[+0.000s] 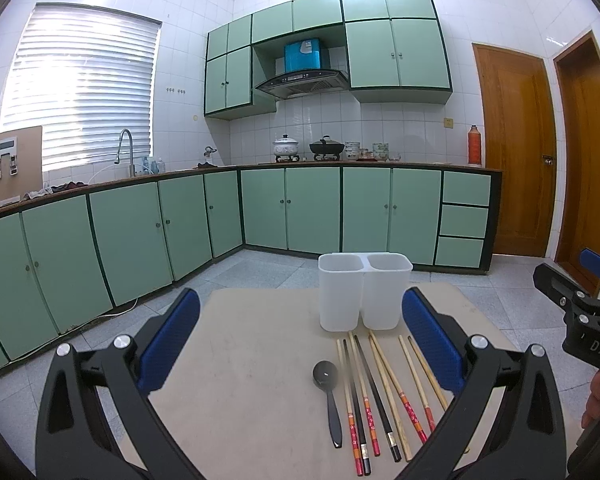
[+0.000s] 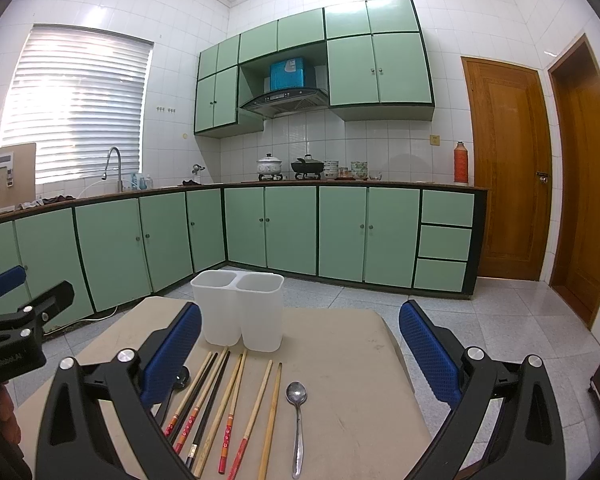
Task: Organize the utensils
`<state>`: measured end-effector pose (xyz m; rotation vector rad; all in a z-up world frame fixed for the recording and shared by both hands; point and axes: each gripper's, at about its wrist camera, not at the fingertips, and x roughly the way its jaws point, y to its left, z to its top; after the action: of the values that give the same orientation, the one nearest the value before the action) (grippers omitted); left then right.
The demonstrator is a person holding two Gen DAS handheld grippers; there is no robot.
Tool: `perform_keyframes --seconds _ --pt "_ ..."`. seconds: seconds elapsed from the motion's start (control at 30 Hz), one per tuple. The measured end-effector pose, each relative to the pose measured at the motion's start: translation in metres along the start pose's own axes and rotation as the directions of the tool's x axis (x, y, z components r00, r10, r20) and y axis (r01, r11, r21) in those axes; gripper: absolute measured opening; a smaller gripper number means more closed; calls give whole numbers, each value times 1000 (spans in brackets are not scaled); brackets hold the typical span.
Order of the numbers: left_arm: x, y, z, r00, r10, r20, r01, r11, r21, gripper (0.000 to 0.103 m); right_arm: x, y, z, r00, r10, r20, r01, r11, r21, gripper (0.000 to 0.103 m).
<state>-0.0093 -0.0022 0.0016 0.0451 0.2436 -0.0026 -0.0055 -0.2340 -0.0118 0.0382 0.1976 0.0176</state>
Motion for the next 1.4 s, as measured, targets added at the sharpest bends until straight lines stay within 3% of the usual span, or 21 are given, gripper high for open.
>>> perform_keyframes --seconds 1.03,1.23,1.4 --pt "4 4 -1 1000 1 -6 -1 1000 -6 98 8 1 -4 1000 -3 -14 3 1000 -1 97" --pt "23 11 -6 998 8 -64 -8 1000 -6 98 27 1 -14 995 -32 -93 28 999 -39 97" --pt "54 26 -18 982 25 -186 -29 999 -18 98 59 -5 -30 970 -72 -234 59 996 -62 97"
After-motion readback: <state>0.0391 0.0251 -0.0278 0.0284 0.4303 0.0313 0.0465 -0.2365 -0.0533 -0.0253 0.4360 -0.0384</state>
